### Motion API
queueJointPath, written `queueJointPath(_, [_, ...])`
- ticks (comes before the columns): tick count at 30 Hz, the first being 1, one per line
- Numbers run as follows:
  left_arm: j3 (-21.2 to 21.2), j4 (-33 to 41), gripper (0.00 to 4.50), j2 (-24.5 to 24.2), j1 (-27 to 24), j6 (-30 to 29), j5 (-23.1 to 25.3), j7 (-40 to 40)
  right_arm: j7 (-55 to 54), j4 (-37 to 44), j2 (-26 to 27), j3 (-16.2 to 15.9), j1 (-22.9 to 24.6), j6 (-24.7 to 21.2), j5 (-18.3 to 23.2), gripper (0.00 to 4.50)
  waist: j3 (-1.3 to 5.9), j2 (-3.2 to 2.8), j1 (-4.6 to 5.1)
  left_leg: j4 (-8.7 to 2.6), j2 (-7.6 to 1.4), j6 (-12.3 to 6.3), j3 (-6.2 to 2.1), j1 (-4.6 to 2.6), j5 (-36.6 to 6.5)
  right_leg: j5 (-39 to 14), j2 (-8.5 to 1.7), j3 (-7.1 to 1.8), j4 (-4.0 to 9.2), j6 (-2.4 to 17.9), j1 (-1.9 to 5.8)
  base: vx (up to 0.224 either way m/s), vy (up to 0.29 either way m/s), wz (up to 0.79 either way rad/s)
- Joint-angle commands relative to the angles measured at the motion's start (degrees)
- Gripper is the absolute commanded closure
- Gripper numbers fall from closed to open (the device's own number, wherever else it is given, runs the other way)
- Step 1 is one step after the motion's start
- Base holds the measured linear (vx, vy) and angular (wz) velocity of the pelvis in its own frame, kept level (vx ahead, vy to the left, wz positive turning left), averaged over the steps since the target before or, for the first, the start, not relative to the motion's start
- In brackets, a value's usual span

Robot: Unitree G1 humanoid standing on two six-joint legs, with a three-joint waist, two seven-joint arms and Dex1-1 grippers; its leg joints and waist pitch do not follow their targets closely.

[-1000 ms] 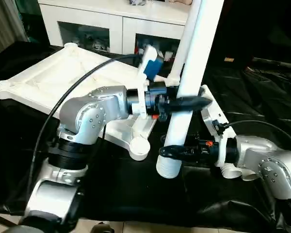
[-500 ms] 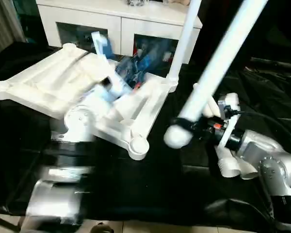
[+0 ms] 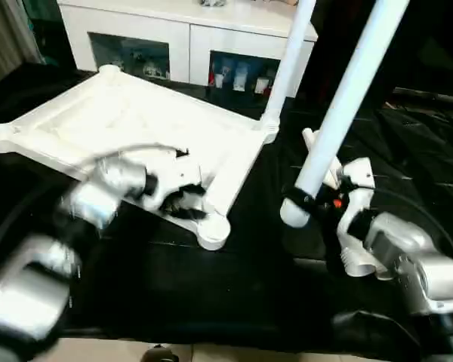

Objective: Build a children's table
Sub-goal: Rotate table base

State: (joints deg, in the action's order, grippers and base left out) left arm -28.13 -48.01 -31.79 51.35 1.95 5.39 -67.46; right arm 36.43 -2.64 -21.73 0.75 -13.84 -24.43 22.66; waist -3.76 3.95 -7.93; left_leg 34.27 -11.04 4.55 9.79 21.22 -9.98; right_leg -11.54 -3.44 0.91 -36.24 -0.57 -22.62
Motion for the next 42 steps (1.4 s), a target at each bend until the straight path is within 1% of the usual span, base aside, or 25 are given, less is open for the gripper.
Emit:
queueJointPath(1, [-1.1,-3.6,1.55,0.6,1.1,2.3,1.9,-1.6,0.3,1.7,-0.9,0.4,0.4,0.6,-0.2,2.62,4.26,-1.11,0.06,-4.24,-1.57,3.09,-0.38,-1.23,-11.3,-4.2,-4.20,-1.66,3.77,11.6,2.68,0.000,0.000,0.00])
queueJointPath(4, [0.3,-5.9,1.55,1.2,2.5,3.1,0.8,-3.2,0.1,2.4,-0.7,1.2,0.8,0.2,0.3,2.62,4.31,-1.26,0.18,-4.16,-1.60,2.91,-0.34,-1.26,-11.2,-2.4,-4.10,-1.63,3.54,13.0,2.66,0.000,0.000,0.00])
queueJointPath(5, [1.8,-7.0,1.55,1.6,3.7,2.8,-0.8,-5.0,0.1,2.6,-0.8,1.7,0.9,0.0,0.5,2.62,4.33,-1.37,0.13,-4.15,-1.65,2.89,-0.38,-1.30,-11.1,-2.1,-4.17,-1.63,3.46,13.2,2.67,0.000,0.000,0.00])
queueJointPath(7, [2.5,-7.6,1.55,1.7,4.3,2.6,-1.4,-6.3,0.3,2.7,-1.0,1.8,1.1,0.0,0.5,2.62,4.38,-1.33,0.11,-4.09,-1.59,2.60,-0.32,-1.27,-10.4,-0.7,-4.10,-1.64,3.33,13.8,2.71,0.000,0.000,0.00])
queueJointPath(8, [1.9,-8.0,1.55,1.0,4.7,2.7,-0.8,-8.9,0.5,2.8,-1.2,1.9,1.2,0.2,0.5,2.62,4.41,-1.43,0.01,-4.08,-1.68,2.41,-0.33,-1.31,-10.2,0.2,-4.14,-1.62,3.22,14.2,2.69,0.000,0.000,0.00])
queueJointPath(11, [1.2,-8.8,1.55,0.3,4.9,3.6,0.2,-11.5,0.8,2.7,-1.4,2.1,1.2,0.3,0.7,2.62,4.37,-1.56,0.01,-4.12,-1.73,2.20,-0.32,-1.39,-10.5,0.5,-4.11,-1.59,3.26,14.5,2.65,0.000,0.000,0.00])
queueJointPath(15, [1.5,-9.3,1.55,-0.1,5.5,4.0,0.4,-13.8,1.3,2.9,-1.5,2.2,1.1,0.1,1.1,2.62,4.25,-1.27,-0.04,-4.19,-1.78,2.11,-0.28,-1.38,-11.3,-1.0,-4.26,-1.63,3.37,14.6,2.70,0.000,0.000,0.00])
queueJointPath(19, [0.7,-9.7,1.55,-0.1,5.4,5.6,2.0,-14.1,1.7,3.1,-1.4,1.8,1.1,0.0,0.9,2.62,4.20,-1.34,-0.10,-4.27,-1.90,2.14,-0.35,-1.37,-11.9,-2.2,-4.38,-1.65,3.48,14.6,2.67,0.000,0.000,0.00])
queueJointPath(20, [-0.2,-10.6,1.55,0.5,5.0,7.3,3.8,-11.7,1.8,3.1,-1.2,1.5,1.0,0.0,0.8,2.62,4.22,-1.27,-0.15,-4.25,-1.93,2.09,-0.35,-1.39,-11.6,-2.1,-4.41,-1.67,3.46,14.4,2.64,0.000,0.000,0.00])
queueJointPath(22, [-0.7,-11.6,1.55,1.1,4.8,8.6,5.1,-9.6,1.9,3.0,-1.1,1.3,1.0,0.1,0.8,2.62,4.22,-1.37,-0.19,-4.21,-1.91,2.06,-0.35,-1.37,-11.6,-1.8,-4.36,-1.65,3.40,14.3,2.63,0.000,0.000,0.00])
queueJointPath(23, [-0.7,-11.6,1.55,1.1,4.8,8.6,5.1,-9.6,1.9,3.0,-1.1,1.3,1.0,0.1,0.8,2.62,4.30,-1.33,-0.26,-4.18,-1.91,2.01,-0.37,-1.40,-11.4,-1.5,-4.41,-1.65,3.39,14.2,2.69,0.000,0.000,0.00])
queueJointPath(24, [-1.1,-12.5,1.55,1.8,4.6,9.6,6.2,-7.2,2.0,3.1,-1.0,1.2,0.9,0.1,0.8,2.62,4.37,-1.39,-0.25,-4.15,-1.94,1.95,-0.39,-1.29,-10.9,-0.6,-4.38,-1.64,3.30,14.3,2.75,0.000,0.000,0.00])
queueJointPath(26, [-1.1,-14.0,1.90,2.7,4.5,10.5,7.5,-4.1,2.1,3.1,-0.9,1.1,0.8,0.0,0.7,2.62,4.38,-1.50,-0.29,-4.10,-1.87,1.97,-0.42,-1.31,-10.9,0.0,-4.38,-1.62,3.26,14.4,2.77,0.000,0.000,0.00])
queueJointPath(28, [-0.7,-14.6,1.96,3.1,4.5,10.4,7.8,-3.3,2.2,3.3,-1.0,1.1,0.8,0.0,0.7,2.62,4.40,-1.38,-0.26,-4.10,-1.86,1.81,-0.39,-1.33,-10.7,0.3,-4.39,-1.64,3.31,14.5,2.82,0.000,0.000,0.00])
queueJointPath(29, [-0.5,-15.1,2.11,3.2,4.7,10.4,8.1,-3.1,2.3,3.4,-1.0,1.1,0.9,-0.1,0.7,2.62,4.42,-1.43,-0.30,-4.07,-1.88,1.76,-0.41,-1.36,-10.6,0.6,-4.39,-1.64,3.26,14.7,2.78,0.000,0.000,0.00])
queueJointPath(31, [-0.3,-15.2,2.35,3.2,4.8,9.9,8.0,-3.6,2.4,3.5,-1.1,1.1,1.1,0.0,0.7,2.62,4.34,-1.43,-0.30,-4.12,-1.83,1.78,-0.43,-1.28,-10.8,0.2,-4.38,-1.65,3.31,14.7,2.81,0.000,0.000,0.00])
queueJointPath(33, [-0.1,-15.3,2.39,3.3,5.0,9.4,7.9,-4.3,2.5,3.5,-1.1,1.1,1.3,0.1,0.6,2.62,4.32,-1.38,-0.32,-4.13,-1.84,1.84,-0.40,-1.37,-11.3,-0.7,-4.42,-1.68,3.40,14.6,2.78,0.000,0.000,0.00])
queueJointPath(34, [0.0,-15.4,2.44,3.3,5.2,8.5,7.9,-5.3,2.6,3.5,-1.2,0.9,1.4,0.1,0.5,2.62,4.27,-1.46,-0.30,-4.19,-1.89,1.86,-0.43,-1.38,-11.6,-1.0,-4.42,-1.67,3.42,14.6,2.71,0.000,0.000,0.00])
queueJointPath(36, [-0.3,-15.7,2.71,3.3,5.4,7.9,8.4,-5.5,2.6,3.5,-1.1,0.7,1.5,0.2,0.4,2.62,4.27,-1.47,-0.30,-4.24,-1.95,2.01,-0.47,-1.41,-11.9,-1.4,-4.46,-1.64,3.43,14.7,2.67,0.000,0.000,0.00])
queueJointPath(37, [-0.3,-15.7,2.77,3.3,5.4,7.9,8.4,-5.5,2.6,3.5,-1.1,0.7,1.5,0.2,0.4,2.62,4.27,-1.53,-0.31,-4.24,-1.97,2.05,-0.51,-1.40,-11.9,-1.4,-4.47,-1.64,3.41,14.8,2.67,0.000,0.000,0.00])
queueJointPath(38, [-0.4,-16.1,2.82,3.4,5.6,7.6,9.1,-5.0,2.6,3.5,-1.0,0.6,1.4,0.2,0.3,2.62,4.30,-1.40,-0.30,-4.22,-1.96,1.99,-0.47,-1.40,-11.8,-0.9,-4.46,-1.64,3.38,14.9,2.69,0.000,0.000,0.00])
queueJointPath(39, [-0.6,-16.6,2.87,3.5,5.9,6.6,9.9,-4.2,2.7,3.4,-1.0,0.3,1.3,0.2,0.1,2.62,4.29,-1.40,-0.25,-4.22,-1.94,1.84,-0.46,-1.36,-11.5,-0.5,-4.42,-1.64,3.36,14.9,2.71,0.000,0.000,0.00])
queueJointPath(40, [-0.6,-16.9,2.97,3.5,5.9,6.1,10.1,-4.1,2.8,3.3,-1.1,0.1,1.3,0.2,0.0,2.62,4.30,-1.46,-0.29,-4.20,-1.95,1.77,-0.48,-1.37,-11.3,-0.4,-4.48,-1.64,3.38,14.9,2.71,0.000,0.000,0.00])
queueJointPath(41, [-0.5,-16.9,3.19,3.6,5.9,5.8,10.1,-4.1,2.9,3.3,-1.1,0.1,1.3,0.2,-0.1,2.62,4.25,-1.42,-0.30,-4.21,-1.93,1.76,-0.47,-1.37,-11.4,-0.5,-4.47,-1.65,3.41,14.9,2.70,0.000,0.000,0.00])
queueJointPath(42, [-0.2,-16.8,3.19,3.8,5.9,4.8,9.9,-4.3,2.9,3.2,-1.2,0.0,1.3,0.3,-0.2,2.62,4.21,-1.40,-0.25,-4.22,-1.91,1.78,-0.46,-1.34,-11.5,-0.8,-4.46,-1.66,3.41,14.9,2.72,0.000,0.000,0.00])
